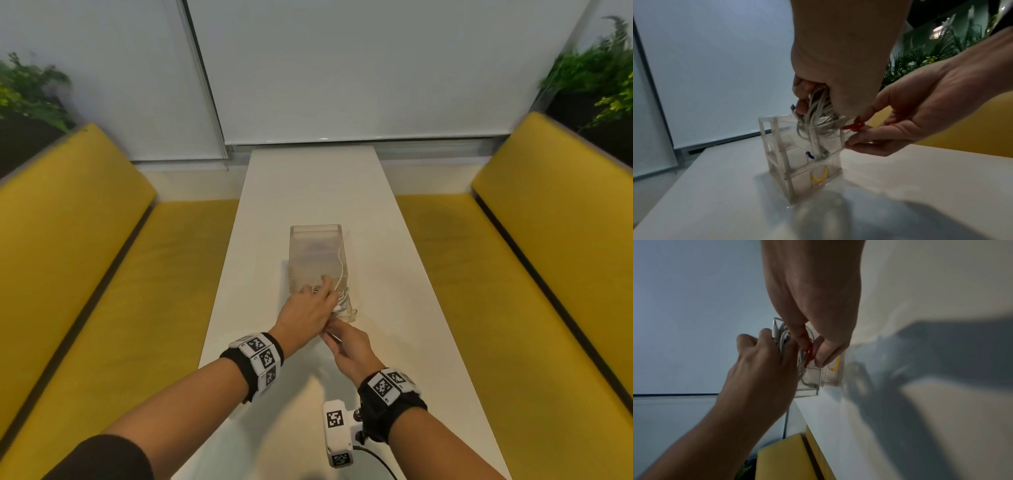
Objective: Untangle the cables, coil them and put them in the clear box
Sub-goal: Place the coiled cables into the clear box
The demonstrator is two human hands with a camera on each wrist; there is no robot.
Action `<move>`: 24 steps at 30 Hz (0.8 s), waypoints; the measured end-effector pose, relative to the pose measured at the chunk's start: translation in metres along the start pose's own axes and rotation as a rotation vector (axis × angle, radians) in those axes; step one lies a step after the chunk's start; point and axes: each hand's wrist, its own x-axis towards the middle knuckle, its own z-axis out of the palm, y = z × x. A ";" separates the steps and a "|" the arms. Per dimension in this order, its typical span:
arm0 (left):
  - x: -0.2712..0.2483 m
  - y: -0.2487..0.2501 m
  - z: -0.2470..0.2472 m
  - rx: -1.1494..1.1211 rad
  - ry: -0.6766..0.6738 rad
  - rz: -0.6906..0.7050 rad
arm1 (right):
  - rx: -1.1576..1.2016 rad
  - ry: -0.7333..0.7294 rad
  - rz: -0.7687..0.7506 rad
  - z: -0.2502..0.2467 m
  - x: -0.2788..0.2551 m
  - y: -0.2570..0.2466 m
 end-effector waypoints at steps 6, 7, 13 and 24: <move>0.000 -0.015 0.012 -0.102 0.049 0.171 | -0.033 0.002 -0.010 0.001 0.000 0.002; 0.000 -0.017 0.014 -0.102 0.070 0.186 | -0.037 -0.002 -0.013 0.001 0.000 0.001; 0.001 -0.022 0.001 -0.120 0.084 0.279 | -0.050 -0.009 -0.015 -0.001 0.002 0.002; 0.010 -0.004 -0.015 -0.157 -0.075 0.041 | -0.104 -0.002 -0.015 -0.006 0.005 -0.001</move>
